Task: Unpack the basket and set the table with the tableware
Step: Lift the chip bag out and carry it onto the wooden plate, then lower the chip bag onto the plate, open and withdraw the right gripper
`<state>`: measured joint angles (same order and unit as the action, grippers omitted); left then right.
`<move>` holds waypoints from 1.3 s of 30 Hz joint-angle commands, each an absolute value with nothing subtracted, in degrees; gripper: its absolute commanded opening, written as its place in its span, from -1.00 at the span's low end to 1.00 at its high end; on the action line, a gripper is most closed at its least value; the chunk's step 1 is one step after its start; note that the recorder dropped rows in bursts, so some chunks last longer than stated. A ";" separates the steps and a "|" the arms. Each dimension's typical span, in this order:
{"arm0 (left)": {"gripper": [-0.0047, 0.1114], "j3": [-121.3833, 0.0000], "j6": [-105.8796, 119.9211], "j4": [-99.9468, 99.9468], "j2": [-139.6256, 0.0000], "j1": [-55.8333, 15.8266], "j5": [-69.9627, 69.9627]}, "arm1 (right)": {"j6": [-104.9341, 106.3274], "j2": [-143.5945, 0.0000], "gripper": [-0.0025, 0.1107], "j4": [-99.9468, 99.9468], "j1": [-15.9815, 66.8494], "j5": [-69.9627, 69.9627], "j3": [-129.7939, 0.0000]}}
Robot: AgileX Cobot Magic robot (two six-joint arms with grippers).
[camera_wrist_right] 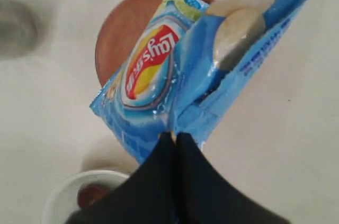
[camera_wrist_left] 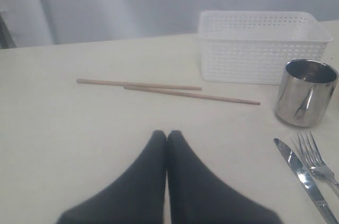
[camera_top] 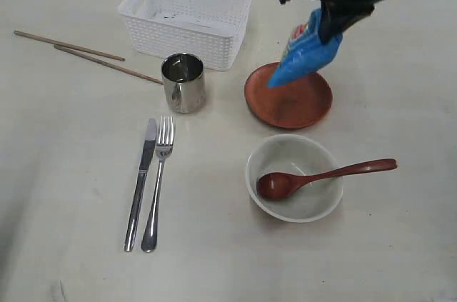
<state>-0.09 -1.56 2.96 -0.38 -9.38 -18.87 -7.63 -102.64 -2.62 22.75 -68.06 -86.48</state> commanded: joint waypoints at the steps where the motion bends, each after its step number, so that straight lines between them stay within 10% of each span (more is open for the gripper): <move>1: -0.92 0.00 -1.79 2.85 0.00 -9.23 -18.39 | -1.90 -101.61 -0.96 -9.00 22.51 -59.85 -78.68; 30: -0.92 0.00 -1.79 2.85 0.00 -9.23 -18.39 | 8.74 -104.20 -0.96 -14.08 22.45 -46.06 -69.77; 39: -0.92 0.00 -1.79 2.85 0.00 -9.23 -18.39 | 5.63 -104.20 0.00 -9.66 22.45 -45.93 -69.88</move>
